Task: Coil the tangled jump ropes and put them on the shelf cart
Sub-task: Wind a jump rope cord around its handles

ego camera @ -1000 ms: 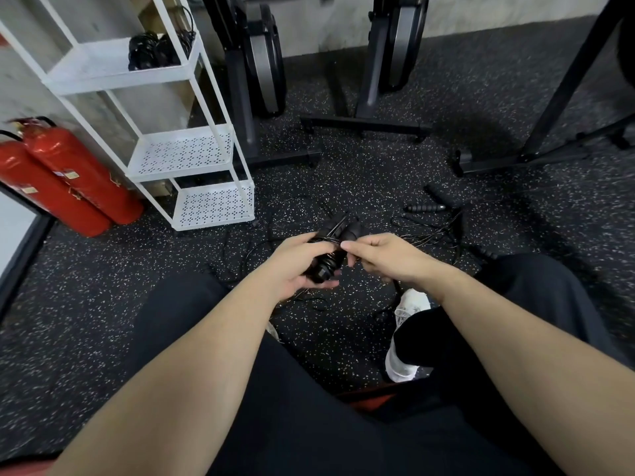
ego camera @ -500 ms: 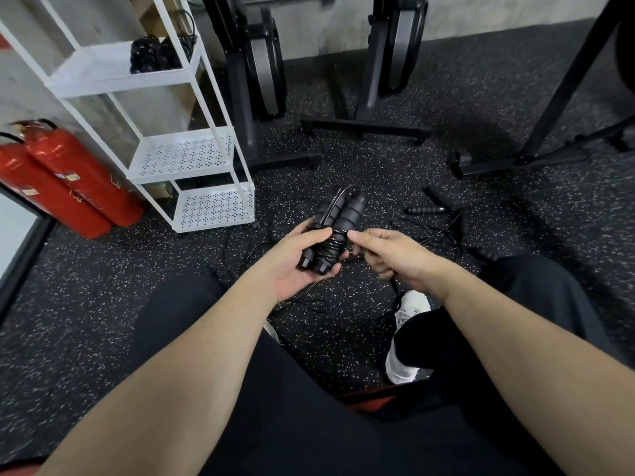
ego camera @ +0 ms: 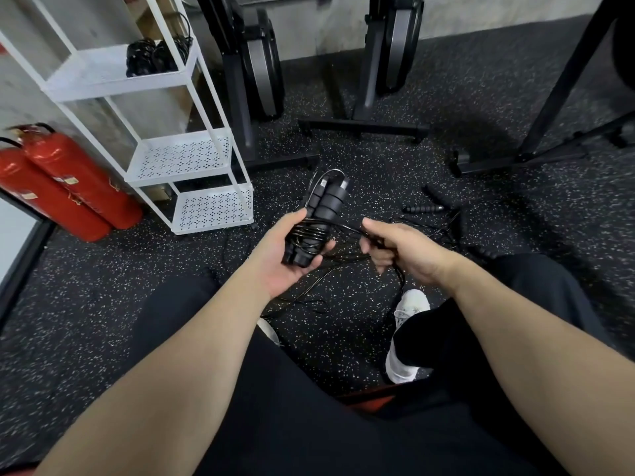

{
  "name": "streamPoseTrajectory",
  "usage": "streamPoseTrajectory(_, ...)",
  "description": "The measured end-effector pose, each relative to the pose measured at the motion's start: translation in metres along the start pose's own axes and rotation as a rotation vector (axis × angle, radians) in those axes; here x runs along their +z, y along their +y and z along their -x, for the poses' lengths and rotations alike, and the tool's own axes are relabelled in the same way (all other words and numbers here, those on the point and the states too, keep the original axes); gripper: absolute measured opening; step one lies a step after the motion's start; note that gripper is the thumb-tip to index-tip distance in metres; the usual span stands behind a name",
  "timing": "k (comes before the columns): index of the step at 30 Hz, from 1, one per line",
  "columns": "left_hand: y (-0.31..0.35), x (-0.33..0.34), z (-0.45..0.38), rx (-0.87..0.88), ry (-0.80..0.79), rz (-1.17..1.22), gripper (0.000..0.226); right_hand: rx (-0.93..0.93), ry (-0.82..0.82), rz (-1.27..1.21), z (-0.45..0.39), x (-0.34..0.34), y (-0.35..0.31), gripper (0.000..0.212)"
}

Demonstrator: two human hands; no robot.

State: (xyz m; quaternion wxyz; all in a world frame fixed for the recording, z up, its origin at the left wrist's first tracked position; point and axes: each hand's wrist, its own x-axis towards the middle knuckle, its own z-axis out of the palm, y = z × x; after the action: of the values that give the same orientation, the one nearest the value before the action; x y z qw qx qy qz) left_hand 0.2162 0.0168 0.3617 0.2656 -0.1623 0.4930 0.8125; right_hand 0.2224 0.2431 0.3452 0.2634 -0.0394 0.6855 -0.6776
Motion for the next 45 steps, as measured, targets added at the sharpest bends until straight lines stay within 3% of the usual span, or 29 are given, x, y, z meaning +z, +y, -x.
streamPoseTrajectory(6, 0.008, -0.012, 0.001, 0.014, -0.117, 0.249, 0.041, 0.039, -0.094, 0.029, 0.002, -0.008, 0.001, 0.035)
streamPoseTrajectory(13, 0.012, -0.019, 0.001, 0.015, -0.245, 0.315, 0.046, 0.087, -0.140, 0.018, 0.003, -0.016, 0.005, 0.033)
streamPoseTrajectory(16, 0.013, -0.020, 0.005, -0.043, -0.351, 0.191, 0.046, 0.101, -0.098, 0.071, 0.000, -0.019, 0.011, 0.029)
streamPoseTrajectory(19, 0.009, -0.018, 0.006, -0.159, -0.439, 0.013, 0.050, 0.128, -0.016, 0.284, -0.004, -0.019, 0.018, 0.025)
streamPoseTrajectory(22, 0.004, -0.015, 0.005, -0.274, -0.417, -0.154, 0.054, 0.169, 0.064, 0.411, -0.006, -0.014, 0.021, 0.025)
streamPoseTrajectory(25, 0.001, -0.012, 0.003, -0.313, -0.432, -0.374, 0.041, 0.144, 0.131, 0.556, -0.007, -0.012, 0.019, 0.017)
streamPoseTrajectory(29, -0.002, -0.007, 0.003, -0.369, -0.476, -0.643, 0.034, 0.170, 0.027, 0.478, -0.007, -0.011, 0.018, 0.018)
streamPoseTrajectory(33, -0.012, 0.000, 0.002, -0.321, -0.429, -0.960, 0.022, 0.146, 0.079, 0.538, -0.010, -0.009, 0.020, 0.003)
streamPoseTrajectory(36, -0.016, 0.004, 0.001, -0.300, -0.398, -1.106, 0.037, 0.141, 0.096, 0.544, -0.011, -0.009, 0.019, 0.003)
streamPoseTrajectory(43, -0.019, 0.007, -0.001, -0.279, -0.303, -1.078, 0.082, 0.070, 0.141, 0.485, -0.010, 0.001, 0.014, 0.006)
streamPoseTrajectory(45, -0.020, 0.008, -0.001, -0.258, -0.284, -1.124, 0.069, 0.065, 0.159, 0.477, -0.010, 0.004, 0.014, 0.004)
